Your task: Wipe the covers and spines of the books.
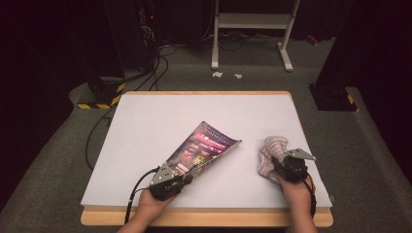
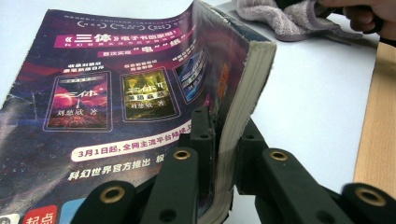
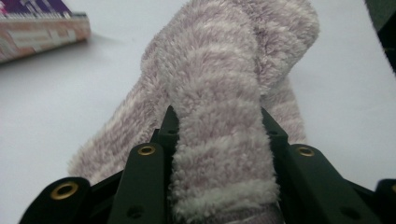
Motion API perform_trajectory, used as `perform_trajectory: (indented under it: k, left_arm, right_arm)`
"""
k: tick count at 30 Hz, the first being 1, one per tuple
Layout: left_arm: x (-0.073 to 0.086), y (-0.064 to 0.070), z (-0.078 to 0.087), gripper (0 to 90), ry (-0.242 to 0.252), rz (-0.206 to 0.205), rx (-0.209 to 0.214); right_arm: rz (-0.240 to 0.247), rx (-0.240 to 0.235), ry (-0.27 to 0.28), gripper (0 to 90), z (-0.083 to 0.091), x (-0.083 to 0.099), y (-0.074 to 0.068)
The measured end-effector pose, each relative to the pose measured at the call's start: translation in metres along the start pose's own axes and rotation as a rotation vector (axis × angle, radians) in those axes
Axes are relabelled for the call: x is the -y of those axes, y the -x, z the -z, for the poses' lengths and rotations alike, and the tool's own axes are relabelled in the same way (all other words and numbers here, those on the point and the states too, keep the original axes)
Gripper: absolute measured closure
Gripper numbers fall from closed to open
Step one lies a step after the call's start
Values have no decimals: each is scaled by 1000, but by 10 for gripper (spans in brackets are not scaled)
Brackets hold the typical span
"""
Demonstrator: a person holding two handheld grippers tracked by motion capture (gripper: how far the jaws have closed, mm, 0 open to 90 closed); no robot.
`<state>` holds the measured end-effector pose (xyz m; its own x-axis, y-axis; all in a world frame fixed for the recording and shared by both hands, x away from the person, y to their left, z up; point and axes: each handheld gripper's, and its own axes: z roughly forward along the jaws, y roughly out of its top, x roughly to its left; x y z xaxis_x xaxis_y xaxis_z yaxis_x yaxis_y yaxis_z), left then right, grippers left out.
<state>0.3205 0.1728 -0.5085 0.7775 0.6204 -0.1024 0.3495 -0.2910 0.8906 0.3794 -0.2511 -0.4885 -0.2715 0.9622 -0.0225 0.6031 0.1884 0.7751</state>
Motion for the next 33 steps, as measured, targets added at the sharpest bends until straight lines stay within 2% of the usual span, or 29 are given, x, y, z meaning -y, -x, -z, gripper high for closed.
perform_trajectory:
  k: [4,6,9,10,11,12,13,18,22,27,33]
  left_arm:
    - [0,0,0,810,0,0,0]
    - [0,0,0,811,0,-1,0]
    - [0,0,0,810,0,-1,0]
    - [0,0,0,809,0,-1,0]
    - [0,0,0,810,0,-1,0]
    - [0,0,0,809,0,-1,0]
    - [0,0,0,808,-1,1,1]
    - [0,0,0,805,-1,2,4]
    - [0,0,0,804,-2,1,4]
    - [0,0,0,802,-3,2,6]
    - [0,-1,-1,796,-4,4,10]
  right_arm:
    - [7,1,-37,619,-9,5,1]
    - [7,5,-33,604,-10,5,1]
    - [-5,6,-23,511,-9,4,1]
    - [-5,6,-23,511,-9,4,1]
    - [-26,2,-10,441,-7,3,2]
    - [-26,2,-10,441,-7,3,2]
    - [-33,2,6,395,-4,0,1]
    - [-24,15,55,336,6,-8,-3]
    - [-2,21,99,319,19,-16,-11]
    - [62,36,166,320,36,-27,-29]
    - [113,-14,207,333,47,-34,-55]
